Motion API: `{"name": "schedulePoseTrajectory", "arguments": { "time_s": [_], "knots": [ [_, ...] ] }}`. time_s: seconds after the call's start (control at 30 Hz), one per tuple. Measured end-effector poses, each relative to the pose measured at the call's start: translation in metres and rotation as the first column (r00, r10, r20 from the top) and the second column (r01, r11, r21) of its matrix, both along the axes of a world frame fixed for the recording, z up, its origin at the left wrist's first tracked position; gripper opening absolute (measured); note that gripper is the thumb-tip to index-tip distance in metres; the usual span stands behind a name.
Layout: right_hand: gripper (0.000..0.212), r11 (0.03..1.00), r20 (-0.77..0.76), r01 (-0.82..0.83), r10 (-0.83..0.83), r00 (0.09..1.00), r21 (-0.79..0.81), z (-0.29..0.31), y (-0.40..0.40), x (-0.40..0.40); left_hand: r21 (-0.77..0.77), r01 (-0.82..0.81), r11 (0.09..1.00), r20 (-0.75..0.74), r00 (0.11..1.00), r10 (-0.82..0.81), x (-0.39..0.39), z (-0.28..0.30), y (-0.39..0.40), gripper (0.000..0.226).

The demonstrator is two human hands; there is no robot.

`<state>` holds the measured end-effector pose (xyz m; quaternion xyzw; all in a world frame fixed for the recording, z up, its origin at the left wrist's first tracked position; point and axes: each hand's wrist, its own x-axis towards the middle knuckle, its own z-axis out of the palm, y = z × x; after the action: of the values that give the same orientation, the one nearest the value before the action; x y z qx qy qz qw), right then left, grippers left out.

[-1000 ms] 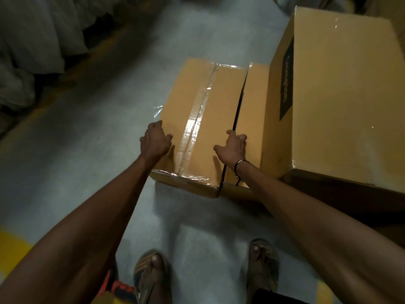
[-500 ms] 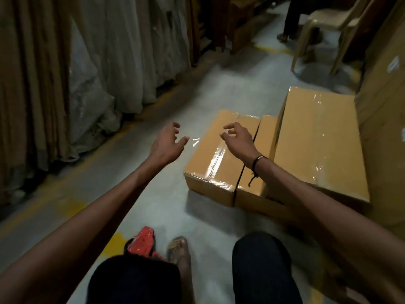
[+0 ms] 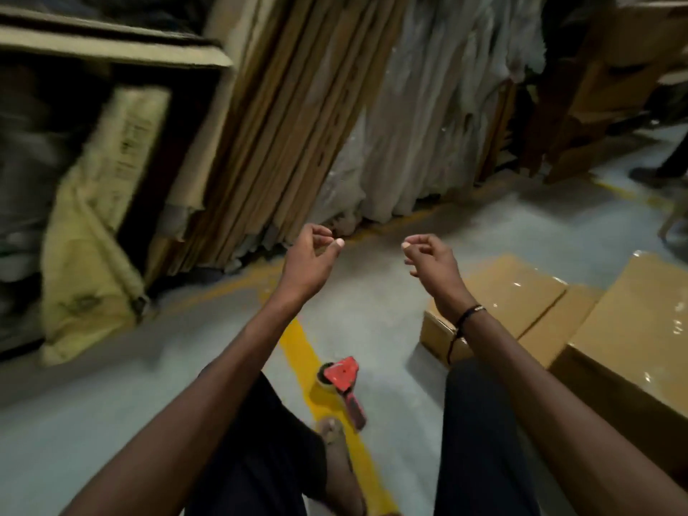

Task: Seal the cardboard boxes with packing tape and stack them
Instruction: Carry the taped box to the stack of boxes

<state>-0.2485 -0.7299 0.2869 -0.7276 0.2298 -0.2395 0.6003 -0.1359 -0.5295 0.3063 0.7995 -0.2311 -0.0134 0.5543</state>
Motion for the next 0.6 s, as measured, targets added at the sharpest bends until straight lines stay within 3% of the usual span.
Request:
{"name": "schedulePoseTrajectory", "arguments": {
  "time_s": [0.23, 0.6],
  "knots": [
    [0.013, 0.957, -0.029, -0.288, 0.287, 0.958, -0.027, 0.003, 0.133, 0.053, -0.058, -0.262, 0.963, -0.066, 0.964, 0.258, 0.001, -0.008, 0.148, 0.017],
    [0.016, 0.786, -0.040, -0.614, 0.613, 0.789, -0.079, 0.002, 0.322, 0.116, -0.120, -0.602, 0.789, -0.149, 0.797, 0.585, -0.018, -0.031, 0.332, 0.007]
  ]
}}
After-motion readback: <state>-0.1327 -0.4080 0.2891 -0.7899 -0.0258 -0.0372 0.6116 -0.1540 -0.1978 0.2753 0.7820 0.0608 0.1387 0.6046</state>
